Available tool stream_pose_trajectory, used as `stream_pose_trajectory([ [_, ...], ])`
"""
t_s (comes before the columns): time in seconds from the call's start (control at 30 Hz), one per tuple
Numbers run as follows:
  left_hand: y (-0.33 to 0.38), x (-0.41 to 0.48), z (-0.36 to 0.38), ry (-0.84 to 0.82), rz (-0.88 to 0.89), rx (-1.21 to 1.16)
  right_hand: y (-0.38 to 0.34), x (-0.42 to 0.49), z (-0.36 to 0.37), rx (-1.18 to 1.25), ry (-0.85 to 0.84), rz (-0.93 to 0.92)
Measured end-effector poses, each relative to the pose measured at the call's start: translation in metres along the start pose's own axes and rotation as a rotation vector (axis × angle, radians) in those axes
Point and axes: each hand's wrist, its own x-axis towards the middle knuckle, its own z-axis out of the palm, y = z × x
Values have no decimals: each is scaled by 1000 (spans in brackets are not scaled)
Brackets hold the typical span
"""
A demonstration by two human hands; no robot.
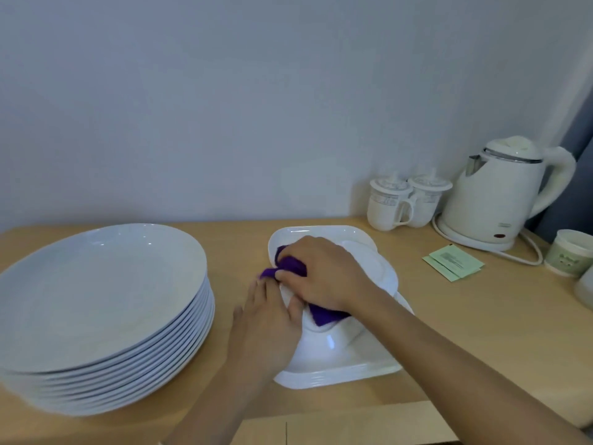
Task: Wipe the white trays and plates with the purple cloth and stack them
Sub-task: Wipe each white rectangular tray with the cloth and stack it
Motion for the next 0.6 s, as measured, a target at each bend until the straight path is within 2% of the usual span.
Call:
stream_pose_trajectory([
  [0.07, 0, 0, 1, 10, 0, 21, 8, 10, -7, -51, -20, 48],
  [0.2, 1, 0, 2, 3, -3, 54, 59, 23, -35, -86, 20, 460],
  [0.23, 1, 0, 2, 1, -2, 56, 59, 21, -34, -89, 12, 457],
  [0.27, 0, 1, 2, -3, -4, 61, 51, 20, -28, -105, 7, 379],
  [0.37, -1, 1, 3, -11, -3, 78, 1, 9, -3, -65, -52, 54],
  [0.43, -1, 0, 2, -18, -3, 87, -5, 11, 0, -29, -86, 5],
  [0.53, 0, 0, 2, -39, -32, 111, 40, 27, -23, -90, -72, 293],
  [0.6, 0, 0, 3, -37, -29, 110, 70, 25, -42, -3, -55, 502],
])
